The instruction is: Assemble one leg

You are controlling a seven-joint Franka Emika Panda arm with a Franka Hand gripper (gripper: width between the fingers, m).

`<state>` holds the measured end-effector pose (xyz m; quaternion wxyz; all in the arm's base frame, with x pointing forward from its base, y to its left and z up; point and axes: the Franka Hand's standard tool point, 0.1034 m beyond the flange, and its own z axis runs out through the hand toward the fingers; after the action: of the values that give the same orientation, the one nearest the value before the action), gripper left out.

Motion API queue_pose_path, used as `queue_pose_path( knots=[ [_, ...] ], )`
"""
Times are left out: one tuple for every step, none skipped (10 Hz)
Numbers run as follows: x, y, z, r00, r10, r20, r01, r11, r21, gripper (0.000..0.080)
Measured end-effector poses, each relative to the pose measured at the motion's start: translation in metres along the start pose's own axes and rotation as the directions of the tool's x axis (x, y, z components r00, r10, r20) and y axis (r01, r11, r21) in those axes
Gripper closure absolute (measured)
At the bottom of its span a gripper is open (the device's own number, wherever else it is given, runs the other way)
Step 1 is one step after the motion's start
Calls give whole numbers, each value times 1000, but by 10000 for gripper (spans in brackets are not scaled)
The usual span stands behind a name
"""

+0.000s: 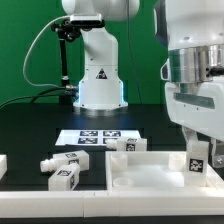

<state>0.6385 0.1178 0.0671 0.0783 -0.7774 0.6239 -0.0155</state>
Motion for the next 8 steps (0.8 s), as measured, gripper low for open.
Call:
queue_pose_path(
  knots=[
    [0,0,0,996,-85,0,85,996,0,151],
    [2,0,0,980,-198,-1,198,980,0,151],
    [12,-1,-1,871,-490,-13,490,872,-12,151],
    [16,0,0,788,-616,-13,615,788,-17,151],
    [15,0,0,801,-598,-12,598,801,-15,151],
    [15,0,0,814,-580,-12,580,814,-15,246],
    [15,0,0,823,-568,-13,568,823,-15,382],
    [15,0,0,855,-519,-13,518,855,-14,382]
  ],
)
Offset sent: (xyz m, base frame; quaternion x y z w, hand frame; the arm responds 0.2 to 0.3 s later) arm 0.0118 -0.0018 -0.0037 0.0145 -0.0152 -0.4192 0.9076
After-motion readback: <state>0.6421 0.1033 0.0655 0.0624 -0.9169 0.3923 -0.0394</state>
